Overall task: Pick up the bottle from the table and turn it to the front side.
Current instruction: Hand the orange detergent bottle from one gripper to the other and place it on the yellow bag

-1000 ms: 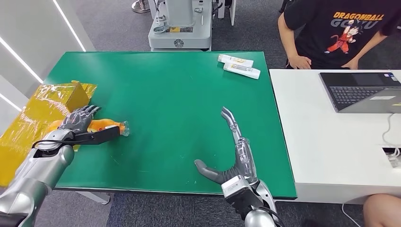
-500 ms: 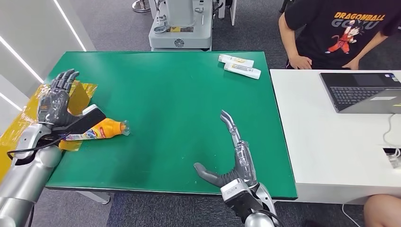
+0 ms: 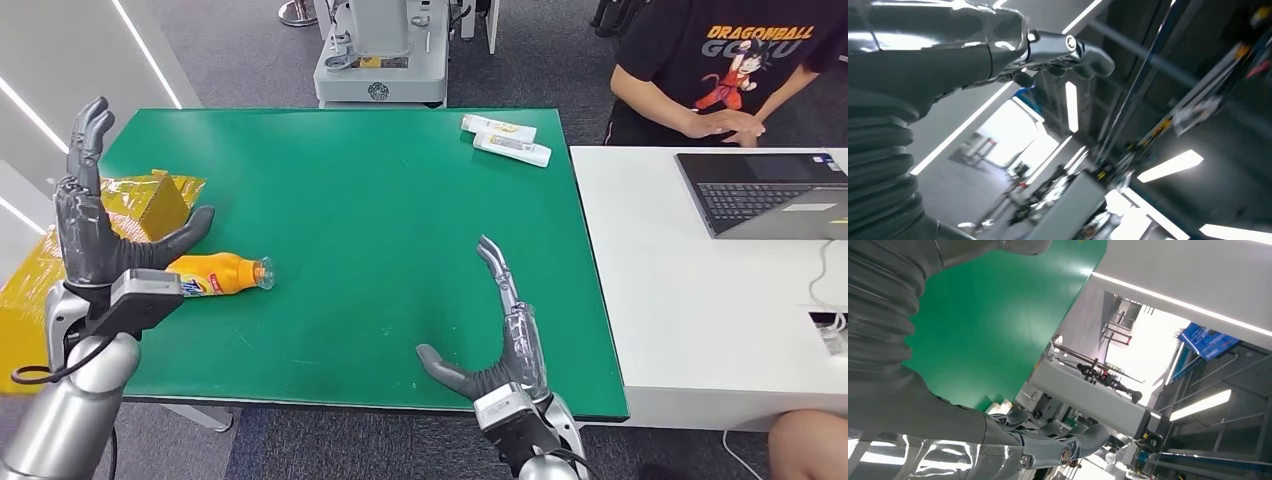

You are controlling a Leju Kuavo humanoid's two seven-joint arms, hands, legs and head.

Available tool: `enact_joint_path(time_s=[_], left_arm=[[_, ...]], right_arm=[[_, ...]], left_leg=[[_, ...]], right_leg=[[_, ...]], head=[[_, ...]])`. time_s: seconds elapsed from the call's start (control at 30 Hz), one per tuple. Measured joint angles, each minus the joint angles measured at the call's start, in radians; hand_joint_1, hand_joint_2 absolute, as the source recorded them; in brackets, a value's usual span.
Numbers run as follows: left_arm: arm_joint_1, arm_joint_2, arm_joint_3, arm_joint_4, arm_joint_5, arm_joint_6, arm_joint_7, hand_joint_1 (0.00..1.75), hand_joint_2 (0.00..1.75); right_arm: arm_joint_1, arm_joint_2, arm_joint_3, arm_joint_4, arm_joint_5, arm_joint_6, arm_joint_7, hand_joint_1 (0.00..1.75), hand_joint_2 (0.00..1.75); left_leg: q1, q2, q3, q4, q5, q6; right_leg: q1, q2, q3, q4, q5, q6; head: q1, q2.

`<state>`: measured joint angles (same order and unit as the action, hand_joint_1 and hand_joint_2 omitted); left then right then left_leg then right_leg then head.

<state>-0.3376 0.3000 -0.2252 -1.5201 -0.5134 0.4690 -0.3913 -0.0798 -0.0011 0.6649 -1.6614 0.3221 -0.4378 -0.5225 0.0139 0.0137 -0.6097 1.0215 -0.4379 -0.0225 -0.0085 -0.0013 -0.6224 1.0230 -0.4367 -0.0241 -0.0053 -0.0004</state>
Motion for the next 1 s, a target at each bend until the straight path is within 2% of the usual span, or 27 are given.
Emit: enact_joint_path(time_s=[0.23, 0.4, 0.53, 0.77, 1.0], left_arm=[[0.096, -0.094, -0.049, -0.116, 0.207, 0.085, -0.13, 0.0, 1.75], [0.171, -0.207, -0.114, -0.16, 0.291, -0.024, -0.111, 0.0, 1.75], [0.21, -0.279, -0.158, -0.17, 0.352, -0.048, -0.103, 0.0, 1.75], [0.28, -0.367, -0.173, -0.189, 0.432, -0.088, -0.116, 0.0, 1.75], [0.34, -0.407, -0.173, -0.225, 0.403, -0.106, -0.124, 0.0, 1.75]], right_arm=[[0.005, 0.0, 0.0, -0.005, -0.018, -0.035, -0.01, 0.0, 1.75], [0.031, 0.0, -0.001, -0.04, 0.008, -0.072, -0.011, 0.0, 1.75], [0.057, 0.001, -0.008, -0.073, 0.021, -0.085, -0.006, 0.0, 1.75], [0.081, 0.001, -0.038, -0.106, -0.023, -0.07, -0.014, 0.0, 1.75], [0.091, 0.002, -0.062, -0.135, -0.02, -0.033, -0.016, 0.0, 1.75]], left_leg=[[-0.001, 0.0, 0.0, 0.0, -0.001, 0.001], [-0.002, 0.0, 0.0, 0.0, -0.002, 0.004], [-0.002, 0.0, 0.0, 0.001, -0.003, 0.005], [-0.002, 0.0, 0.0, 0.001, -0.004, 0.005], [-0.002, 0.0, 0.0, 0.001, -0.004, 0.005]], right_leg=[[-0.001, 0.0, 0.0, 0.0, -0.001, 0.001], [-0.002, -0.001, 0.001, -0.001, -0.002, 0.003], [-0.003, -0.001, 0.001, -0.001, -0.002, 0.004], [-0.003, -0.001, 0.001, -0.001, -0.002, 0.004], [-0.003, -0.001, 0.001, -0.001, -0.002, 0.004]], head=[[0.0, 0.0], [0.0, 0.0], [0.0, 0.0], [0.0, 0.0], [0.0, 0.0]])
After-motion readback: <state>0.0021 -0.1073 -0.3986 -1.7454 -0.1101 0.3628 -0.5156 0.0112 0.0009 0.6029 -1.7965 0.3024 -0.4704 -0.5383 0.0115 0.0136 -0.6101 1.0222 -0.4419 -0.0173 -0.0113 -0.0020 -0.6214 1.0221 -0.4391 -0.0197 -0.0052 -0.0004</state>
